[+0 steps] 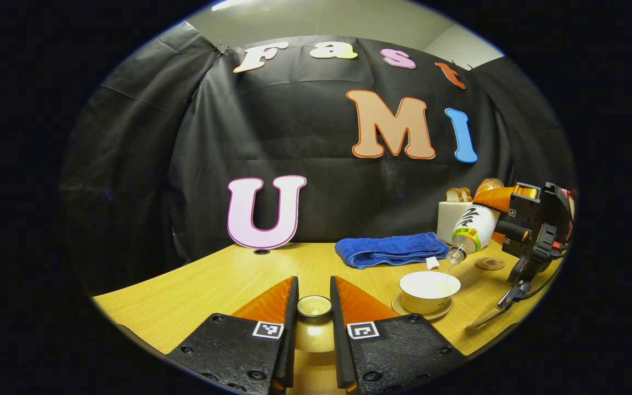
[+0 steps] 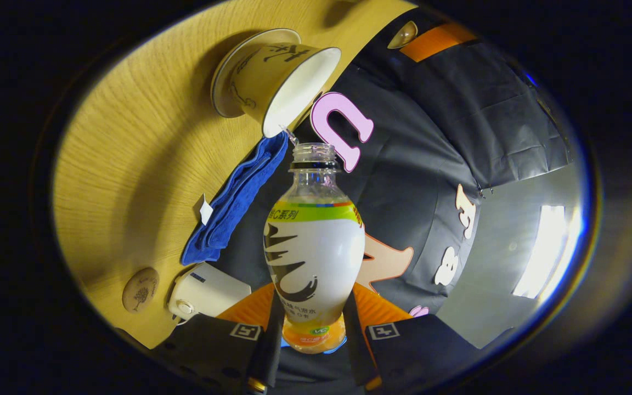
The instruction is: Open the teacup lid with one hand, grasp the water bottle and pour water into the teacup with the other hand; after pouring, place the water bottle on the coaster and then close the teacup lid.
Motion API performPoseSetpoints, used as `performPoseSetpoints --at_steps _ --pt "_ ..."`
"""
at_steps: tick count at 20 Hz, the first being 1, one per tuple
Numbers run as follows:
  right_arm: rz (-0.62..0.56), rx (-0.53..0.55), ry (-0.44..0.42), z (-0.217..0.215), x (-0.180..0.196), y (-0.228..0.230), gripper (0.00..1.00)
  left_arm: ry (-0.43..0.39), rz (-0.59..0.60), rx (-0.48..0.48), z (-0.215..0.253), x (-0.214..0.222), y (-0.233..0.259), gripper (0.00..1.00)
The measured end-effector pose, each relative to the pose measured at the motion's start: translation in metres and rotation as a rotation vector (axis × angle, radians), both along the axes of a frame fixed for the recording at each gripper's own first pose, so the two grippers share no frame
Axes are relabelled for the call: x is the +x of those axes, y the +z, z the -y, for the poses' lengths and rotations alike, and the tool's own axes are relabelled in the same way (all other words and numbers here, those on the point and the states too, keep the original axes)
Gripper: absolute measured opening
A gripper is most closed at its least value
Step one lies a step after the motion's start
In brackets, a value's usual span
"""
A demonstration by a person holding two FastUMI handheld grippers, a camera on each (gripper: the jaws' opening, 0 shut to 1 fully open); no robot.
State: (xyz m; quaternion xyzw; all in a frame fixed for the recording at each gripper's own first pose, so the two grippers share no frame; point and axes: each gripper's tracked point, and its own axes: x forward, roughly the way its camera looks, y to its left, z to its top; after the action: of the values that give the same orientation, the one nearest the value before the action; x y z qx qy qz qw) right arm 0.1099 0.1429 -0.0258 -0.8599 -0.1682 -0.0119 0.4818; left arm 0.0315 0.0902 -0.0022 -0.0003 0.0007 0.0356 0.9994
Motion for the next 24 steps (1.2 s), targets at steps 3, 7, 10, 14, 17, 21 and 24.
performPoseSetpoints --at_steps 3,7,10,14,17,21,24 --pt "-0.002 0.009 -0.002 -0.001 -0.001 0.001 0.56 0.000 0.000 0.000 0.000 0.001 0.000 0.27" --pt "-0.089 0.112 -0.029 -0.002 -0.005 -0.004 0.54 -0.001 0.001 0.001 0.000 0.001 0.000 0.28" --pt "-0.179 0.238 -0.049 -0.007 -0.007 -0.002 0.55 -0.001 0.000 0.002 0.000 0.001 0.001 0.27" --pt "-0.339 0.451 -0.112 -0.004 -0.010 -0.012 0.56 0.000 0.001 0.002 0.000 0.001 0.000 0.27" --pt "-0.466 0.676 -0.167 0.003 -0.006 -0.016 0.56 0.000 0.000 0.002 0.000 0.001 0.000 0.27" --pt "-0.580 0.969 -0.194 0.007 -0.010 -0.018 0.54 0.000 0.001 0.002 0.000 0.001 0.000 0.27" --pt "-0.639 1.199 -0.196 0.018 -0.010 -0.010 0.54 0.001 0.001 0.002 0.001 0.001 0.000 0.27"
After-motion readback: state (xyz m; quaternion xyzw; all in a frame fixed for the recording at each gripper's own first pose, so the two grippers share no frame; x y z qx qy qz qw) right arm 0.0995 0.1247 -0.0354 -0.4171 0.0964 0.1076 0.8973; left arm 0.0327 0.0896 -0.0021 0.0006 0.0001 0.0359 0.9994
